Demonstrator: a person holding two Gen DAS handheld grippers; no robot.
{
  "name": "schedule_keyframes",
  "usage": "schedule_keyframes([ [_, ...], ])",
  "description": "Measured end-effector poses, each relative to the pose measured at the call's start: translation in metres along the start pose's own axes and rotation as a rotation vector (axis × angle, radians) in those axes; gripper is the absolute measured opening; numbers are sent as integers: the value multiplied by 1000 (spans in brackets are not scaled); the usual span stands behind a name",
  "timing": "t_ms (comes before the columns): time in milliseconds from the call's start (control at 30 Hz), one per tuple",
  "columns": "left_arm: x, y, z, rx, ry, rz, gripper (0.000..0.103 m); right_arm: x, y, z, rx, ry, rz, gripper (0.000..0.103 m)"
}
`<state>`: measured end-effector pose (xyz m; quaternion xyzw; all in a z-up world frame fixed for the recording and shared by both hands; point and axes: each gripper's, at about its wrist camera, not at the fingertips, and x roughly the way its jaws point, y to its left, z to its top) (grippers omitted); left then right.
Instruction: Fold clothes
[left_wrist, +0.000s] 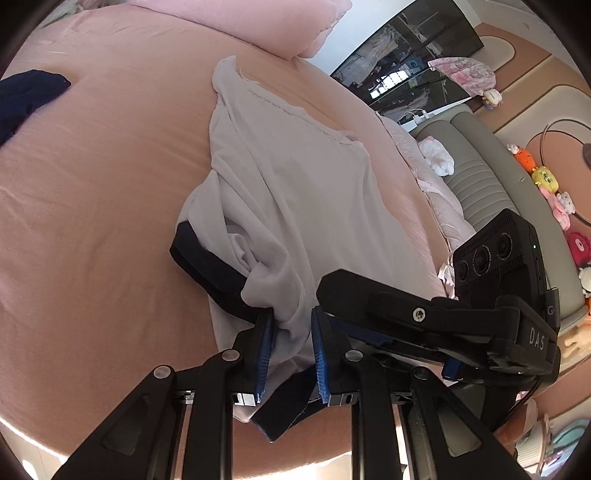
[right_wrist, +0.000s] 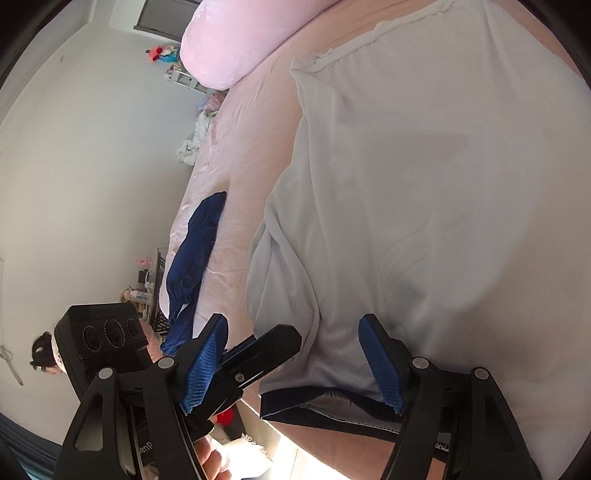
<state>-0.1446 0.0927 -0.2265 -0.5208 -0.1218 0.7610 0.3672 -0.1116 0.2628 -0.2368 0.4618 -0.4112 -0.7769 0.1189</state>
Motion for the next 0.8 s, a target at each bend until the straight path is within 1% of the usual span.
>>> schedule_keyframes([
  [133,4,-13,-4,71,10,53,17,-6,7,4,-37,-53,-11,72],
  [167,4,-15,-5,84,12,67,19,-6,10,6,-51,-63,-12,72],
  [267,8,-17,-5,96,28,94,20,0,13,7,-72,-58,-16,64],
  [300,9,-16,-5,88,37,96,20,1,12,7,-74,-57,-23,58],
  [333,10,-16,-5,83,49,97,21,2,10,6,-75,-56,-30,45],
  [400,11,-14,-5,77,84,93,24,4,8,6,-79,-54,-43,33],
  [433,10,-12,-5,73,105,80,26,5,6,5,-80,-53,-50,27],
  [467,9,-9,-5,61,119,58,29,7,5,5,-82,-52,-57,23],
  [500,6,-5,-6,40,123,24,36,8,4,4,-83,-52,-64,21],
  [533,3,-1,-6,19,127,-10,39,9,2,4,-85,-51,-71,21],
  [567,1,4,-7,-7,129,-45,47,10,1,4,-87,-50,-78,21],
  [600,-2,9,-7,-37,127,-76,53,11,0,3,-88,-49,-85,20],
  [667,-8,16,-8,-78,119,-117,56,13,-3,2,-91,-47,-99,19],
  [700,-10,17,-7,-82,114,-120,59,14,-4,2,-93,-46,-106,16],
  [733,-12,18,-7,-83,108,-112,61,16,-6,2,-94,-45,-113,15],
  [800,-15,20,-5,-79,91,-54,68,14,-11,1,-85,-48,-119,14],
])
